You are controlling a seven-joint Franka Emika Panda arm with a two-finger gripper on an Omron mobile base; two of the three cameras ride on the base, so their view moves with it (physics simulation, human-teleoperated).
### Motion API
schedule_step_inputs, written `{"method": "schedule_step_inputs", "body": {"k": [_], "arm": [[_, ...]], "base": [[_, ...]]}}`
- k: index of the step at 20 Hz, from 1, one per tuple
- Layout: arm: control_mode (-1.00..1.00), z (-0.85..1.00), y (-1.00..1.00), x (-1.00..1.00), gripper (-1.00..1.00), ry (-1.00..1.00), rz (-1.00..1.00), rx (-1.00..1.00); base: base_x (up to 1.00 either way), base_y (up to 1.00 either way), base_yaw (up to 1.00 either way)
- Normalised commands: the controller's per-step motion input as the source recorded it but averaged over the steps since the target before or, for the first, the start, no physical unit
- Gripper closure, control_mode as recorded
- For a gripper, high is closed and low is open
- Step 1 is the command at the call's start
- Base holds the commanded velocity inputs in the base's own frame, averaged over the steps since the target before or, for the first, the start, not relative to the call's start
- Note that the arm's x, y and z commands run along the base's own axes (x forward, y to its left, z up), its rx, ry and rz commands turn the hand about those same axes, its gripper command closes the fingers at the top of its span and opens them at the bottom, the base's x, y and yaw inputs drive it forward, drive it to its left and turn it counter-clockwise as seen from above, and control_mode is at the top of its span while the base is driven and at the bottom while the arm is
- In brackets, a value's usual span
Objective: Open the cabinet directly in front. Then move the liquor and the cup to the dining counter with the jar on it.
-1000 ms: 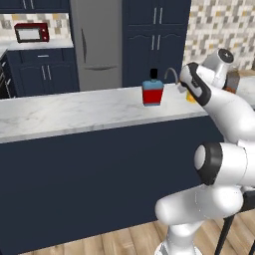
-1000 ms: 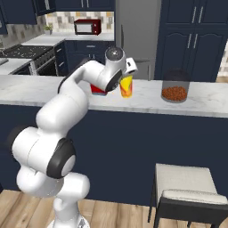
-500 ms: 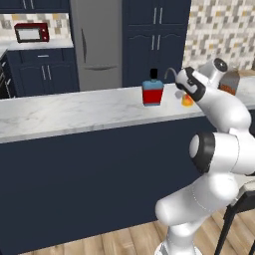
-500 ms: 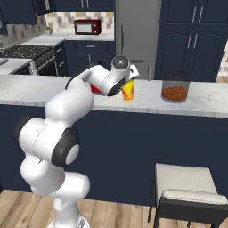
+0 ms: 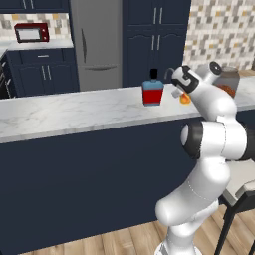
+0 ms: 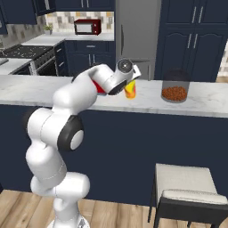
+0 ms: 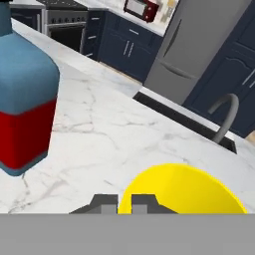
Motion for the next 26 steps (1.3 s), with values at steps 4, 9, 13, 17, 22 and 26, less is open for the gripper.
{"method": "schedule_step_inputs", "body": {"k": [4, 9, 13, 17, 22, 26], "arm": [[-1.0, -0.02, -0.11, 0.32, 1.0, 0.0, 0.04, 0.01], [-1.0, -0.02, -0.05, 0.0, 1.0, 0.04, 0.0, 0.0], [-1.0, -0.01, -0.12, 0.0, 1.0, 0.12, 0.0, 0.01], [-1.0, 0.0, 0.0, 0.0, 1.0, 0.0, 0.0, 0.0], [-1.0, 0.0, 0.0, 0.0, -1.0, 0.0, 0.0, 0.0], [-1.0, 0.0, 0.0, 0.0, -1.0, 0.0, 0.0, 0.0]], "base": [[0.0, 0.0, 0.0], [0.0, 0.0, 0.0], [0.0, 0.0, 0.0], [0.0, 0.0, 0.0], [0.0, 0.0, 0.0], [0.0, 0.0, 0.0]]}}
